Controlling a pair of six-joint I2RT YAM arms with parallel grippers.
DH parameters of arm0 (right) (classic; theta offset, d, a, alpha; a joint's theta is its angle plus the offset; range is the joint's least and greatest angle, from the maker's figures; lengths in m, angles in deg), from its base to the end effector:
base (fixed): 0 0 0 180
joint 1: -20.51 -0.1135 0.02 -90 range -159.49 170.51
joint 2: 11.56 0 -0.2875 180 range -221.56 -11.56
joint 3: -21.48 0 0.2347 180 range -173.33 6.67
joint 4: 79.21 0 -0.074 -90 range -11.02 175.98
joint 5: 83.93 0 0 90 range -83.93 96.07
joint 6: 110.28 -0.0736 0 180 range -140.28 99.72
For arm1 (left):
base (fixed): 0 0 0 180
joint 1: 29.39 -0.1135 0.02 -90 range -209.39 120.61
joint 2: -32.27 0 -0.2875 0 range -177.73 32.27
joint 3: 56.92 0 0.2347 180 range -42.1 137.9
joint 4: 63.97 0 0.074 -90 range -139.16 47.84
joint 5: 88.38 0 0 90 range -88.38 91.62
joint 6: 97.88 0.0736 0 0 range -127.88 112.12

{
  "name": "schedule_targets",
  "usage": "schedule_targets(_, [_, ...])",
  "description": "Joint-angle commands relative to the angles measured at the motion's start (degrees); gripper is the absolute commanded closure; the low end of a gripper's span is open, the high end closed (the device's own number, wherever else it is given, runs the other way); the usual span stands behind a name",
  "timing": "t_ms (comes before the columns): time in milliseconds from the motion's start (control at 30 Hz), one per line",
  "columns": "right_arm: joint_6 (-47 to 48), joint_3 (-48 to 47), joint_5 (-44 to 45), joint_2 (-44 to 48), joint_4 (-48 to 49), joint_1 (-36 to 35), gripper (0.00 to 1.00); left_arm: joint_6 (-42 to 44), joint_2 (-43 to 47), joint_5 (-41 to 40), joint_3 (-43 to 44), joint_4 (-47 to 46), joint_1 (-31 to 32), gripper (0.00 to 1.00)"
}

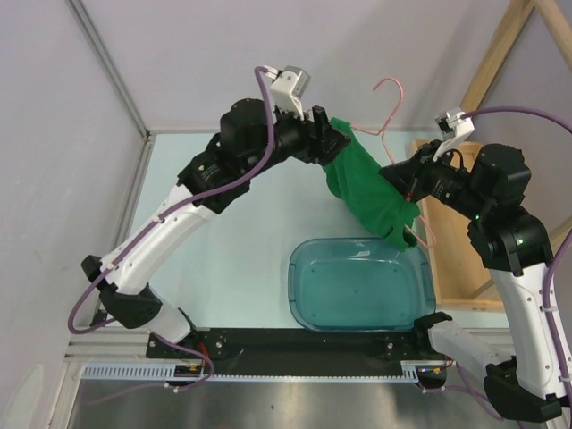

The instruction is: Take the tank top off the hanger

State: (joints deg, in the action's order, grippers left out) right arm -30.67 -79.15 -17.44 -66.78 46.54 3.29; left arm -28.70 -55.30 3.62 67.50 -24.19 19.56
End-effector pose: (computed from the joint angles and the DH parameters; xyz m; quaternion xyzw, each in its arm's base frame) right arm 0.1447 0.0756 0.4950 -0.1766 0.7344 0.3022 0.5815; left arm 0.2233 -0.2603 0.5340 0.1878 0.7002 -0.4043 0.5577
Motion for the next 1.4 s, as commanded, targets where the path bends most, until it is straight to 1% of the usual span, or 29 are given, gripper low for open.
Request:
schedule_targets(0, [-0.42,-0.14,-2.07,1.96,5.25,-0.45,1.00,-0.36,-1.20,-8.33,3.86,4.03,0.88,0.30])
schedule_targets(167, [0.11,0.48,-2.33,2.22,5.43,-0.45,1.00,-3.26,-3.22,-7.63,4.92,3.86,1.32,0.28])
schedule_targets(400, [0.55,1.27,-3.39,3.27,5.78,-0.45,1.00,-4.84,-5.50,-7.01,6.76,3.33,1.41,0.27])
schedule_targets(533, [0.64,1.80,-4.09,4.51,6.04,-0.45,1.00,-5.02,-7.00,-6.75,6.59,3.15,1.41,0.30])
schedule_targets(567, [0.55,1.88,-4.18,4.60,5.96,-0.45,1.00,-4.93,-7.17,-6.75,6.68,3.15,1.41,0.34])
schedule_targets(733, [0.81,2.06,-4.79,5.82,5.60,-0.45,1.00,-4.23,-7.70,-7.36,7.56,2.89,1.41,0.45])
schedule_targets(800, [0.81,2.15,-4.97,6.35,5.34,-0.54,1.00,-3.53,-7.70,-8.41,7.73,2.89,1.41,0.51])
schedule_targets(833, [0.90,2.41,-5.06,6.79,5.17,-0.45,1.00,-2.74,-7.62,-8.59,7.91,2.98,1.50,0.58])
schedule_targets(900, [0.99,2.76,-4.80,7.32,4.99,-0.45,1.00,-2.39,-7.53,-9.20,8.08,2.98,1.41,0.64])
schedule_targets(933, [0.99,3.03,-4.45,7.67,4.64,-0.54,1.00,-1.95,-7.44,-9.47,8.17,2.98,1.41,0.72])
schedule_targets(967, [1.16,3.55,-4.27,8.28,4.29,-0.45,1.00,-1.68,-7.27,-9.64,8.17,2.98,1.41,0.74])
schedule_targets(1000, [1.25,3.99,-4.01,8.64,3.59,-0.54,1.00,-0.99,-7.09,-10.17,8.17,3.06,1.41,0.79])
schedule_targets(1067, [1.60,4.43,-3.56,9.69,2.10,-0.45,1.00,-0.37,-6.56,-11.57,8.08,3.68,1.41,0.84])
schedule_targets(1200, [1.87,5.58,-3.47,12.85,-0.11,-0.45,1.00,2.71,-5.95,-14.47,8.00,4.47,1.24,1.00])
schedule_targets(1367, [2.39,7.77,-5.84,18.64,-3.52,-0.54,1.00,2.89,-5.07,-15.10,7.91,5.44,-1.22,1.00])
